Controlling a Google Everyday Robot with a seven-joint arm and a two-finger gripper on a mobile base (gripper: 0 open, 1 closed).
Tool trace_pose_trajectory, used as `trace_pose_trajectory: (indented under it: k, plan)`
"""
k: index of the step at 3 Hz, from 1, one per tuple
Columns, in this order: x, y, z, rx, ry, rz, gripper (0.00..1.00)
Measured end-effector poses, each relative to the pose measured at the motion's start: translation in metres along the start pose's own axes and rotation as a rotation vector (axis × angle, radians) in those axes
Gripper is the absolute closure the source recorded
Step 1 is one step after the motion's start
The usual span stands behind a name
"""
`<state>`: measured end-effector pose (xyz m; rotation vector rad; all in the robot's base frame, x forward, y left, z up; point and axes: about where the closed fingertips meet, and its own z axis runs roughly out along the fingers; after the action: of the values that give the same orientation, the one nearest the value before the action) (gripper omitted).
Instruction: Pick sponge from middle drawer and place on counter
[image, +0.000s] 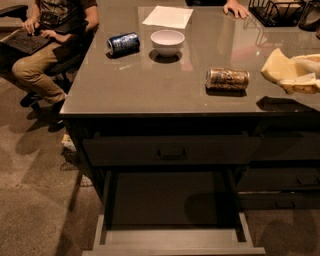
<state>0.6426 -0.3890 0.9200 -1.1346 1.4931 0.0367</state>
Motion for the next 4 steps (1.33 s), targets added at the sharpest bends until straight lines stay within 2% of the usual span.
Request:
trace_pose_trajectory:
  k: [1, 2, 4]
  plan:
    - [0.006, -0.007, -0.001, 0.02, 0.043, 0.016, 1.0]
    - [0.012, -0.011, -0.001, 0.034, 0.094, 0.013, 0.81]
    - [0.021, -0.017, -0.004, 0.068, 0.165, 0.008, 0.35]
